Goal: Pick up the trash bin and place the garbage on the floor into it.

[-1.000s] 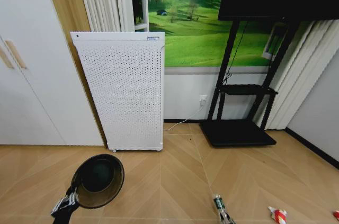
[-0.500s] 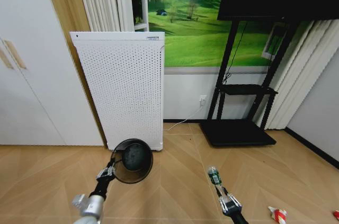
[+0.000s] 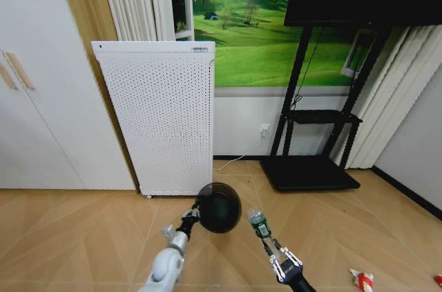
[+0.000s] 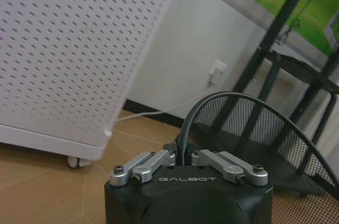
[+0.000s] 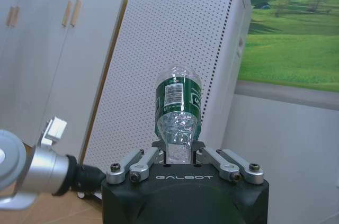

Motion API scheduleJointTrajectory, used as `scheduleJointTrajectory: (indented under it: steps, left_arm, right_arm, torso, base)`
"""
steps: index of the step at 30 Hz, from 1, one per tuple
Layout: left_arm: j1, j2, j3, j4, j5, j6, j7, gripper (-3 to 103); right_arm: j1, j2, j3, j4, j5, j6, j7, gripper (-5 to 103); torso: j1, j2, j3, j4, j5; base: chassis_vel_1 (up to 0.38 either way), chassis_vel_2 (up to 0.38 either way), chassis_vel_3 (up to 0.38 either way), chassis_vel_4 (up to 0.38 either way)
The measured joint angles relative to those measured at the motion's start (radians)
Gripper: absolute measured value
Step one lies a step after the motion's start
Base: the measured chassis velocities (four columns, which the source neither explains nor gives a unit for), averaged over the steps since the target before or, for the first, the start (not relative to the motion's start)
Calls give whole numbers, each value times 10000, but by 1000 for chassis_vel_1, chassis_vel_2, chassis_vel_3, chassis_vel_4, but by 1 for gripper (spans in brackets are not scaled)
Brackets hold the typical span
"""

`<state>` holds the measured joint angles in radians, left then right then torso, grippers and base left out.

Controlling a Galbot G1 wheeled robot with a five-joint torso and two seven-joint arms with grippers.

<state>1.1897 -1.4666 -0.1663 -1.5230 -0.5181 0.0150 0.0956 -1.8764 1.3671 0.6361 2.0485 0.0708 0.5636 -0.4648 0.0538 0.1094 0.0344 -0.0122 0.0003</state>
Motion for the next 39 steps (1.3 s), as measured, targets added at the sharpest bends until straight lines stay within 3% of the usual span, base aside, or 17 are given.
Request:
scheduleJointTrajectory:
  steps: [4,5,8,14,19,24,28,29,31,33,37,39]
  left_arm:
    - [708,63,448,-302,498,84,181,7]
    - [981,162,483,-488,621,89,289,7]
    - [1497,331,500,-939,747,89,500,7]
    - [2056,476,406,-1569,867,58,642,7]
    - [2473,720,410,-2719,468,222,770,7]
    - [2751,914,200,-2951,428,246,790,7]
    - [2844,1088,-63,-2986,406,230,866,7]
    - [2891,1168,-221,-2987,381,207,889,7]
    - [2916,1200,-306,-2993,340,199,895,7]
    - [2990,1248,-613,-3099,177,160,935,7]
    - [3024,1291,-731,-3183,34,157,996,7]
    - [3057,1285,-794,-3255,-41,161,1014,7]
  right_arm:
    - [328,-186,-638,147,-68,-434,119,22]
    - [420,-216,-787,167,-79,-570,196,22]
    - [624,-230,-1038,69,-139,-730,304,22]
    - [766,-110,-1158,-488,-256,-743,429,22]
    - [929,17,-1329,-941,-357,-735,638,22]
    - [1104,151,-1400,-1159,-413,-878,784,20]
    - [1104,169,-1401,-1169,-429,-947,812,31]
    - [1095,179,-1400,-1172,-437,-961,820,41]
    - [1081,193,-1400,-1172,-442,-965,821,41]
    - [1004,253,-1400,-1172,-479,-964,822,58]
    - [952,298,-1401,-1203,-522,-933,821,69]
    - [931,329,-1412,-1235,-551,-904,821,80]
  torso:
    - [0,0,0,4,-1]
    - [0,0,0,-5,10]
    - [-1,1,-1,1,29]
    - [-1,1,-1,0,31]
    - [-2,1,-2,4,-25]
    - [-1,1,-1,12,-39]
    - [-1,1,-1,7,-18]
    - [-2,2,-1,7,-16]
    - [-1,1,-1,5,-14]
    - [-2,1,-1,3,-10]
    - [-2,1,-1,3,-7]
    - [-2,1,-1,1,-6]
  base:
    - [0,0,0,0]
    - [0,0,0,0]
    - [0,0,0,0]
    - [0,0,0,0]
    - [0,0,0,0]
    - [0,0,0,0]
    - [0,0,0,0]
    - [0,0,0,0]
    - [0,0,0,0]
    - [0,0,0,0]
    - [0,0,0,0]
    - [0,0,0,0]
